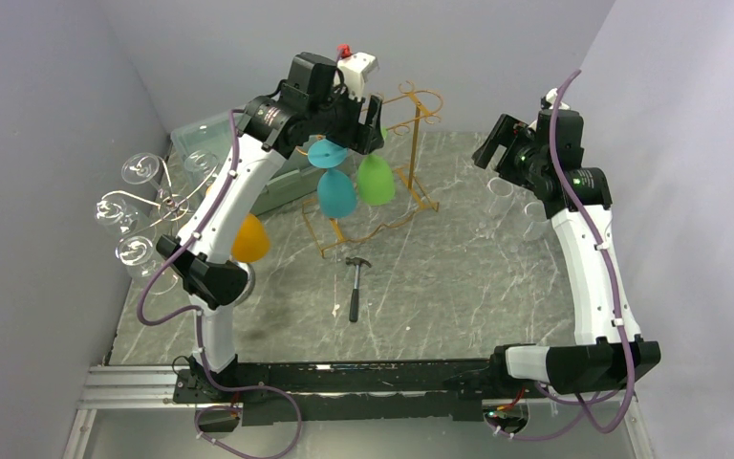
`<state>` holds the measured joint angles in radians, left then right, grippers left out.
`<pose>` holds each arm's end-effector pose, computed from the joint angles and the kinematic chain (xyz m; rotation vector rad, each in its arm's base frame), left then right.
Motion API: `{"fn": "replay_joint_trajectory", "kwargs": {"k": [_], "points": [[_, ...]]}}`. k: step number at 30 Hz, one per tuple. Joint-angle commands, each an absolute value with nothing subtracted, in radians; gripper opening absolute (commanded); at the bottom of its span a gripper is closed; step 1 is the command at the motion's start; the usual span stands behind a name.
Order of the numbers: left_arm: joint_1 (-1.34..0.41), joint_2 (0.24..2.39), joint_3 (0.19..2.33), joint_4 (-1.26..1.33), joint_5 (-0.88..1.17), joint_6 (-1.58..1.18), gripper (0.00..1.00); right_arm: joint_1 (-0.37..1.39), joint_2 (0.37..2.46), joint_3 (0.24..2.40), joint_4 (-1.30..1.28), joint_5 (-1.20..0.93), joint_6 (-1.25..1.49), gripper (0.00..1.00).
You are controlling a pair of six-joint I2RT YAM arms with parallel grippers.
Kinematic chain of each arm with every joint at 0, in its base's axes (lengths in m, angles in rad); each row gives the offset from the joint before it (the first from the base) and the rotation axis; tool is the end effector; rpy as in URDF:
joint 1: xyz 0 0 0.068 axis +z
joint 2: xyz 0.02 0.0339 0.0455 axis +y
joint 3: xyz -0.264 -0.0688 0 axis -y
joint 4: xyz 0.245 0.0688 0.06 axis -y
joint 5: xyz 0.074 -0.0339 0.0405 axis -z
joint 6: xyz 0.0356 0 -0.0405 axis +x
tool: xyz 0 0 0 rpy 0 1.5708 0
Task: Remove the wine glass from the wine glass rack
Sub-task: Pick up the wine glass from the wine rack.
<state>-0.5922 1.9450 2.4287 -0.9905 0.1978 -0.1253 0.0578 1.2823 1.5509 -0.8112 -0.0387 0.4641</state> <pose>0.3286 -0.2295 0.4734 0.6130 2.0409 -0.6373 0.2585 0.0163 0.4329 0.4075 2.0936 0.3506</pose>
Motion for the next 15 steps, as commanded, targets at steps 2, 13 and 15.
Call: {"fn": "replay_joint_trajectory", "kwargs": {"k": [2, 13, 15], "points": [[-0.591, 1.861, 2.446, -0.94, 0.217, -0.13, 0.6, 0.06, 1.251, 1.542, -0.759, -0.065, 0.473, 0.89], [-0.591, 1.834, 2.422, -0.946, 0.229, -0.145, 0.58, 0.067, 1.245, 1.53, -0.75, -0.072, 0.475, 0.89], [-0.591, 1.829, 2.411, -0.944, 0.236, -0.147, 0.57, 0.069, 1.243, 1.528, -0.749, -0.072, 0.476, 0.89]]}}
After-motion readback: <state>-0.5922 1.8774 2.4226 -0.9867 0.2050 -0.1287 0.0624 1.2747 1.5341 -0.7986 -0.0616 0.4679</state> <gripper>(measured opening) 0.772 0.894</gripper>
